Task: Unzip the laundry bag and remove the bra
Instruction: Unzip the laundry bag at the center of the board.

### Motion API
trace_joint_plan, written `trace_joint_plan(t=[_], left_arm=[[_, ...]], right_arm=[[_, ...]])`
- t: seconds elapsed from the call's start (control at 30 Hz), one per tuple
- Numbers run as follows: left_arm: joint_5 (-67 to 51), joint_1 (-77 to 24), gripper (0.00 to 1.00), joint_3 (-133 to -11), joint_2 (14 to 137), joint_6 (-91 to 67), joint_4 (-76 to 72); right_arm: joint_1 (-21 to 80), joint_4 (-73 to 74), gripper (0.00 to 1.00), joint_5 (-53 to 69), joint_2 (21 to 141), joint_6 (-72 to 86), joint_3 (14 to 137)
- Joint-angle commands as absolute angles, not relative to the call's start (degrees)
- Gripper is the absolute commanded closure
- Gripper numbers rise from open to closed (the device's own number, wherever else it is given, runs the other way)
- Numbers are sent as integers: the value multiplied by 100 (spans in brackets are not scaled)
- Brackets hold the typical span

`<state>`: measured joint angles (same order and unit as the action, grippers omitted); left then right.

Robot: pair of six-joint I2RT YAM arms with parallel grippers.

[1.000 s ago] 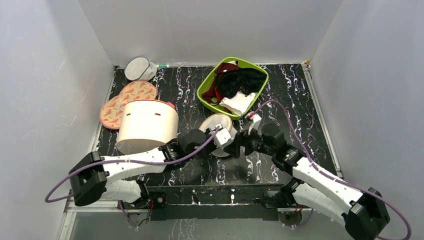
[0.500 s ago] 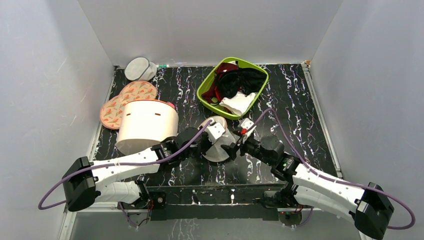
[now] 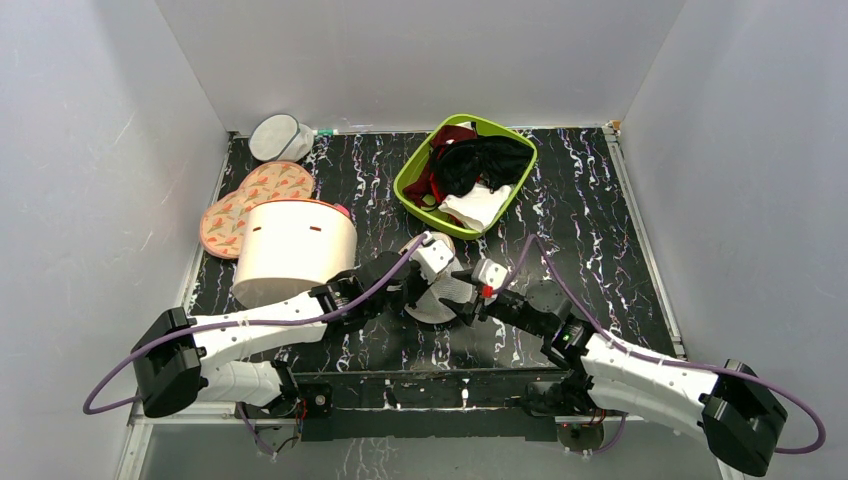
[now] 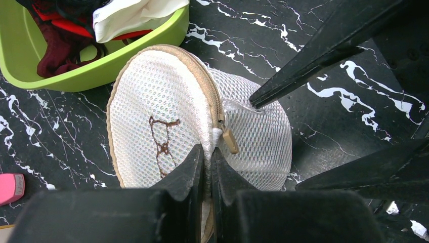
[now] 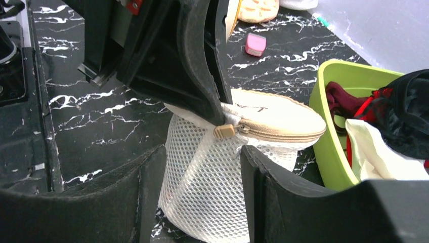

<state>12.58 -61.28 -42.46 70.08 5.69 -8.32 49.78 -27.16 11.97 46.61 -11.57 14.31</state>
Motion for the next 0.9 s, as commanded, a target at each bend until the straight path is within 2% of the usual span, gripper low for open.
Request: trace_joint_plan(t=[0.0,0.37,0.73,0.87], left_arm=[[1185,-6082,100,-4485,6876,469,-786],[1109,-6065,100,-4519,6886,421,-732],[1082,-6060,100,-4575,6887,408,-652],[1070,-6056,100,-4584,6871,399,-633]], right_arm=[[5048,-3682,48,1145,4704,-1232,1381],[5097,-3925,49,1074,5149,-1468,1539],[5133,-4265,36,-12,5474,-1565,1603],[5133,-4297,34,71,5397,-1515,1508]])
